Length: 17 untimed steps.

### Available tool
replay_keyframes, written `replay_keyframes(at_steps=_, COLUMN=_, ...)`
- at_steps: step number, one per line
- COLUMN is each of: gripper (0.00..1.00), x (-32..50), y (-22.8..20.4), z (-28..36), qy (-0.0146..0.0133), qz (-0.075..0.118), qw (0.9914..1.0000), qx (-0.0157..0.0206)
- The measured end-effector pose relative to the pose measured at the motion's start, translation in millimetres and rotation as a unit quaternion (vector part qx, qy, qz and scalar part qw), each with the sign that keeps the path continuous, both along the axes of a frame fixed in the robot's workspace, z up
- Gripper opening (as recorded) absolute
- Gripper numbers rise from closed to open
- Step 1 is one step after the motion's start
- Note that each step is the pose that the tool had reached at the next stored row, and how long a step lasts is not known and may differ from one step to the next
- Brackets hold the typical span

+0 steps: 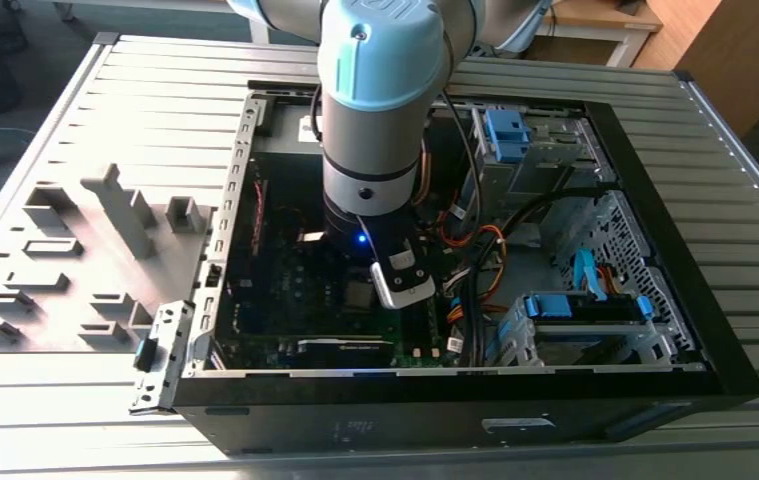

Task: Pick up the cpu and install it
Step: 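Place the cpu into insertion slot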

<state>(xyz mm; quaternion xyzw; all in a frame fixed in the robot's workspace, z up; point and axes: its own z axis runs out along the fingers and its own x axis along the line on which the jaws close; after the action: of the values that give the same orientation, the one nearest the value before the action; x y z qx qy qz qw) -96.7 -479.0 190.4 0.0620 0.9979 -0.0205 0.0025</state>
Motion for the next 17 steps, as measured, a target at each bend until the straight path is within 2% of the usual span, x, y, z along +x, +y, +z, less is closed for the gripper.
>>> replay_keyframes(at_steps=6, gripper=0.51, x=-0.3, y=1.0, z=-0.1, qy=-0.0038, qz=0.000, qw=0.99999, qx=-0.0039)
replay_keyframes(at_steps=8, gripper=0.51, x=-0.3, y=1.0, z=-0.1, qy=-0.0038, qz=0.000, qw=0.99998, qx=-0.0043)
replay_keyframes(at_steps=11, gripper=0.51, x=-0.3, y=1.4, z=-0.6, qy=-0.0038, qz=0.000, qw=0.99997, qx=-0.0073)
replay_keyframes(at_steps=17, gripper=0.51, x=-0.3, y=1.6, z=-1.1, qy=-0.0039, qz=0.000, qw=0.99996, qx=-0.0083)
